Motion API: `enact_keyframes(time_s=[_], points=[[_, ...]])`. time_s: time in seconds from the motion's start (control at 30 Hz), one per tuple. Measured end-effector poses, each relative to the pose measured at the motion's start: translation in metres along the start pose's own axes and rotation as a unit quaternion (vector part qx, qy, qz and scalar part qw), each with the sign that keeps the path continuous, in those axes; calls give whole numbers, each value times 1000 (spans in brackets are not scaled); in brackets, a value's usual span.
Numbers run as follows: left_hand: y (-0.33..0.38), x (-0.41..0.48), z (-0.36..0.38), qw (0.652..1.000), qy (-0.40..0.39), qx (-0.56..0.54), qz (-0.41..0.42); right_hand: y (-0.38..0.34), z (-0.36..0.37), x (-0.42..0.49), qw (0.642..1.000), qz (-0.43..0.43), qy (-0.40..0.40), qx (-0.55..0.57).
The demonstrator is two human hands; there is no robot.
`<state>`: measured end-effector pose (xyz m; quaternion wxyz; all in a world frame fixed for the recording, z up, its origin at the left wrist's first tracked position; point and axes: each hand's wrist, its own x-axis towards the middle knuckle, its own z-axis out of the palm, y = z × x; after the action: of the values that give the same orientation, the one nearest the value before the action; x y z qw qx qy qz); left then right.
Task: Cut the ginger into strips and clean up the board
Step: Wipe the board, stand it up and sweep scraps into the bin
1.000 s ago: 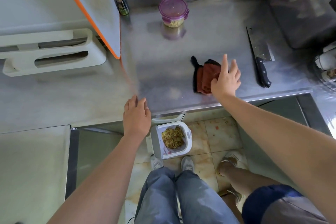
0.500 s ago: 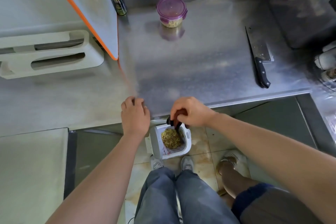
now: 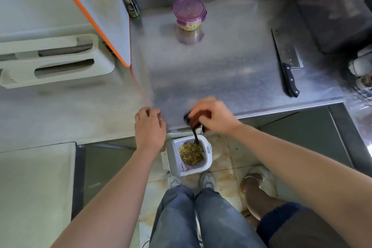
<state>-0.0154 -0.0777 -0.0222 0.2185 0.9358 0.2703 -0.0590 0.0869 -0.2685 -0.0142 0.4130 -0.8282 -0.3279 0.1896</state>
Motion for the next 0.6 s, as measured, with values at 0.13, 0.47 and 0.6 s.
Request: enact_keyframes(time_s=[0.13,0.47,0.6], points=[[0,-1,-1,1000,4,3,6,31,-21,16,952,158,245,-91],[16,7,2,999,6,14,39,-8,-3,7,988,124,29,90],[26,11,9,998,1,13,57,29,-60,10,926,183,330,-11]])
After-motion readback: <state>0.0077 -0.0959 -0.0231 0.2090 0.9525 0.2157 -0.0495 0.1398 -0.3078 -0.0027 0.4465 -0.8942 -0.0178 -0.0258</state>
